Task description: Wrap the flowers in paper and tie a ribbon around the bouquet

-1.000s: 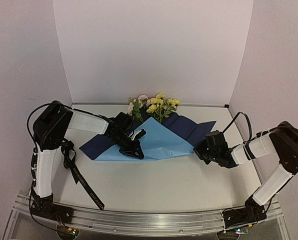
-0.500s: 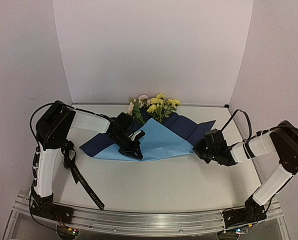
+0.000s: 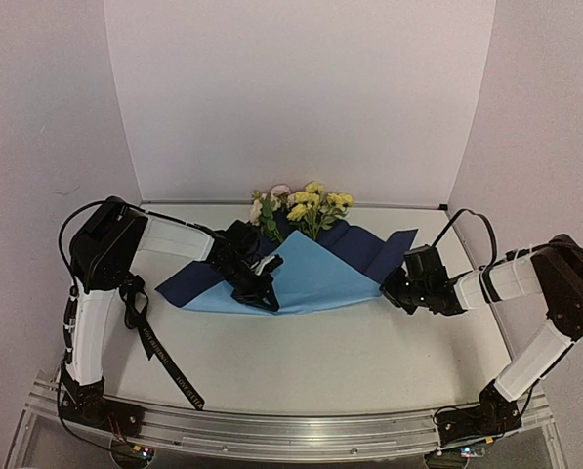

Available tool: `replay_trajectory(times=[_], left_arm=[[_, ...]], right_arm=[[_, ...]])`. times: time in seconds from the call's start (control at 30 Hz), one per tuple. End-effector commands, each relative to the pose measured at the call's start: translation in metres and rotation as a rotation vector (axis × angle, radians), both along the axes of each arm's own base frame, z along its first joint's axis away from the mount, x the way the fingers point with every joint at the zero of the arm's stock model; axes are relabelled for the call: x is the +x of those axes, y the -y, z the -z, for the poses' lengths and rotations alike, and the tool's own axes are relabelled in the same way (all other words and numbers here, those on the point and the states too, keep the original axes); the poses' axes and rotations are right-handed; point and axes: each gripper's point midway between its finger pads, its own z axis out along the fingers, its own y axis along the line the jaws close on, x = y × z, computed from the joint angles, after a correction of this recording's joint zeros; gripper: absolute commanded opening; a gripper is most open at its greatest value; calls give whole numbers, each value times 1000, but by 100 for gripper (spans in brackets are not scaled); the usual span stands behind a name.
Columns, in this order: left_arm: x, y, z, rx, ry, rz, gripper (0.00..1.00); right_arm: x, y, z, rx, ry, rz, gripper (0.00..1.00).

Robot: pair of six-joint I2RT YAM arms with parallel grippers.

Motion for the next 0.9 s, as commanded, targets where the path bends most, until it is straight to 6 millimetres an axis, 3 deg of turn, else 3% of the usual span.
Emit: replay_trajectory(times=[0.0, 0.1, 0.33, 0.6, 0.67, 0.87], left_arm=[[-5, -71, 73, 325, -66, -106, 4], [7, -63, 54, 288, -23, -116, 5], [48, -27, -31, 126, 119, -139, 19], [52, 24, -105, -55, 208, -62, 25], [46, 43, -112, -99, 214, -18, 25], [23, 97, -97, -174, 182, 122, 21]], right_arm=[[13, 8, -9, -12, 21, 25, 0], [13, 6, -8, 5, 14, 30, 0], [10, 5, -7, 34, 2, 62, 0], [9, 2, -9, 45, 4, 82, 0], [9, 2, -9, 47, 5, 86, 0], [11, -2, -10, 59, 2, 87, 0]])
